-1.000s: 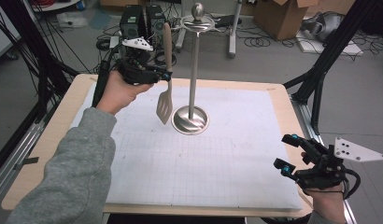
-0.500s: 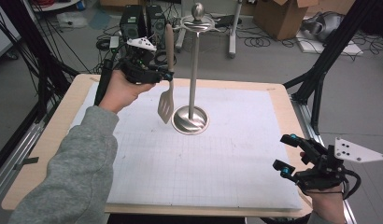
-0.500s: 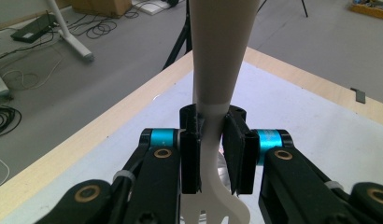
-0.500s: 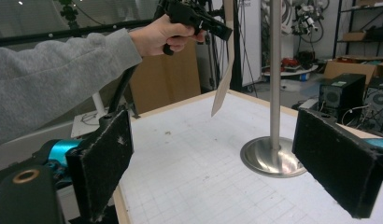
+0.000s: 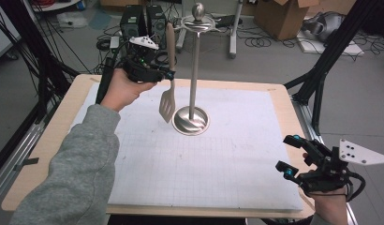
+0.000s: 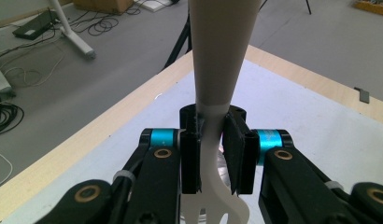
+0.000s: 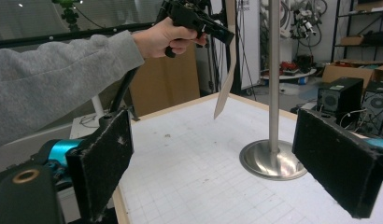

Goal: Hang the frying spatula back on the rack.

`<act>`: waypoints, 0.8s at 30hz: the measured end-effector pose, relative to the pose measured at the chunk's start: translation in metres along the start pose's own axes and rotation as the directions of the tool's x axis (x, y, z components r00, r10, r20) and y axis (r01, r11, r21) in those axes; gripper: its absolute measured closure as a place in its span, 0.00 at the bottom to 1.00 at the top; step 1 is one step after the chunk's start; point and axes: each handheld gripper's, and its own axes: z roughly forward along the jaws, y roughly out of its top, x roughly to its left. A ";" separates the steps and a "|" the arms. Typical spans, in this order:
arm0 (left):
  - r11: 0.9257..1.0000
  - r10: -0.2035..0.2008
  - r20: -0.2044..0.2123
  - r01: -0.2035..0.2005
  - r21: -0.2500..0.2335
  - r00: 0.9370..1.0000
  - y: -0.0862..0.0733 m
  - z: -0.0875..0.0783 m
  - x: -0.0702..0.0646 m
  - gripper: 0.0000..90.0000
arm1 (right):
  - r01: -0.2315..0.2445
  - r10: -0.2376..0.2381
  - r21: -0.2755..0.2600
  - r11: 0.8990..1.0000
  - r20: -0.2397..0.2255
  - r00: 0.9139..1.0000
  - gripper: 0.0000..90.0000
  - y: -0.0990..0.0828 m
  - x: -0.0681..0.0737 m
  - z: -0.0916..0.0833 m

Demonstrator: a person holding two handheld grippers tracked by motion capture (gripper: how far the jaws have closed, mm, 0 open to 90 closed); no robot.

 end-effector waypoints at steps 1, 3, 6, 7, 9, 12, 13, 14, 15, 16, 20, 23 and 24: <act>1.000 0.000 -0.001 0.000 0.003 1.000 0.000 0.000 0.000 0.86 | 0.000 0.000 0.000 1.000 0.000 1.000 0.13 0.000 0.000 0.000; 1.000 0.001 -0.001 -0.001 0.001 1.000 0.000 0.000 0.000 0.86 | -0.001 0.001 -0.002 1.000 0.004 1.000 0.13 -0.001 -0.001 0.000; 1.000 0.001 0.001 -0.001 0.005 1.000 0.001 0.001 0.000 0.86 | -0.001 0.001 0.002 1.000 0.004 1.000 0.13 -0.001 -0.002 0.000; 1.000 0.001 0.003 -0.001 0.006 1.000 0.001 0.002 -0.001 0.86 | 0.000 0.000 0.002 1.000 0.004 1.000 0.13 -0.001 -0.002 0.000; 1.000 0.004 0.011 -0.004 0.003 1.000 0.002 0.002 -0.002 0.86 | -0.001 0.001 0.002 1.000 0.001 1.000 0.13 -0.001 -0.001 0.000; 1.000 0.005 0.009 -0.005 0.012 1.000 0.002 0.005 -0.003 0.86 | -0.003 0.003 -0.012 1.000 -0.024 1.000 0.13 0.000 0.000 -0.001; 1.000 0.007 0.008 -0.007 0.016 1.000 0.002 0.006 -0.003 0.86 | -0.002 0.002 -0.010 1.000 -0.023 1.000 0.13 0.000 0.000 -0.001; 1.000 0.004 0.006 -0.004 0.016 1.000 0.002 0.006 -0.002 0.86 | 0.000 0.000 -0.010 1.000 -0.021 1.000 0.13 0.000 0.000 -0.002; 1.000 0.001 0.005 -0.001 0.018 1.000 0.002 0.006 -0.002 0.86 | -0.002 0.001 -0.014 1.000 -0.019 1.000 0.13 0.000 0.000 -0.002; 1.000 0.001 0.004 -0.001 0.018 1.000 0.002 0.007 -0.002 0.86 | -0.004 0.004 -0.015 1.000 -0.019 1.000 0.13 0.000 0.000 -0.003; 1.000 -0.001 0.004 0.001 0.019 1.000 0.003 0.006 -0.001 0.86 | -0.003 0.003 -0.018 1.000 -0.017 1.000 0.13 -0.001 -0.001 -0.004; 1.000 -0.001 0.004 0.001 0.011 1.000 0.004 0.005 -0.001 0.86 | -0.005 0.005 -0.016 1.000 -0.017 1.000 0.13 -0.001 -0.002 -0.004; 1.000 -0.003 0.008 0.003 0.012 1.000 0.004 0.005 -0.001 0.86 | -0.003 0.003 -0.017 1.000 -0.018 1.000 0.13 -0.001 -0.002 -0.004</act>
